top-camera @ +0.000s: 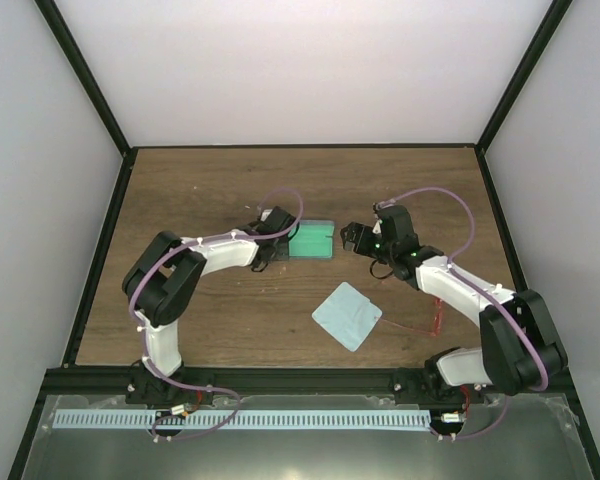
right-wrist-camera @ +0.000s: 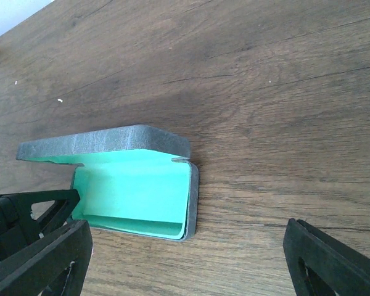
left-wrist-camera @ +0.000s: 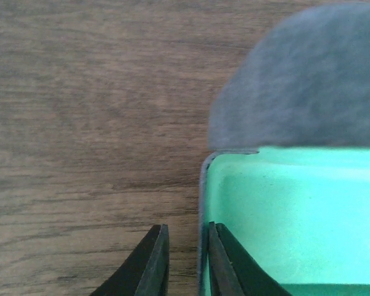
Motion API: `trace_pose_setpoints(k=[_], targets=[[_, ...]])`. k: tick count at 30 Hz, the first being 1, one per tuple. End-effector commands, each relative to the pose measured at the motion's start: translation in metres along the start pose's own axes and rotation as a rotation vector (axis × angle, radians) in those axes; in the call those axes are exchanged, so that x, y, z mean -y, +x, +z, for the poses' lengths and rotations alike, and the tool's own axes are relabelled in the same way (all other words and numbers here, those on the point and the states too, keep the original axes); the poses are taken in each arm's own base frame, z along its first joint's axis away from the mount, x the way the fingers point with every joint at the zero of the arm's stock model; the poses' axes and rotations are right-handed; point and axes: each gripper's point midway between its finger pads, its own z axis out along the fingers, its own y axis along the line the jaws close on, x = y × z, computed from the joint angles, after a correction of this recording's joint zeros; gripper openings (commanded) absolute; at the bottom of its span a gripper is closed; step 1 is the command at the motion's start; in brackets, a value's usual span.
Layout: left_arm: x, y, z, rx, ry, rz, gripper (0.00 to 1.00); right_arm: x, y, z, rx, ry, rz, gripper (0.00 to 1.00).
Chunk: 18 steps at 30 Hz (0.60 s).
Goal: Organize the sunglasses
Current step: Adjust the sunglasses case at the center of the board.
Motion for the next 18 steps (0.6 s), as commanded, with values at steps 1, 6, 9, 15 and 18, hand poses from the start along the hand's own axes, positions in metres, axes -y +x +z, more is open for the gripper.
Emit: trace_pose_setpoints(k=[1,6,9,15,18], targets=[[-0.007,0.007,-0.004,-0.019,-0.002,-0.012,0.25,0.0,-0.007,-0.003,0.027,0.007,0.005,0.88],[-0.006,0.003,-0.014,0.001,0.025,-0.026,0.36,-0.002,-0.009,-0.005,0.033,-0.001,0.001,0.87],[-0.006,-0.001,-0.021,0.021,0.037,-0.041,0.41,-0.005,-0.012,-0.013,0.062,-0.018,-0.004,0.87],[0.009,-0.012,-0.064,0.106,0.135,-0.026,0.38,-0.012,-0.011,-0.04,0.104,-0.081,0.068,0.77],[0.042,-0.001,-0.083,0.085,0.261,-0.011,0.35,-0.029,-0.007,-0.042,0.057,-0.162,0.063,0.56]])
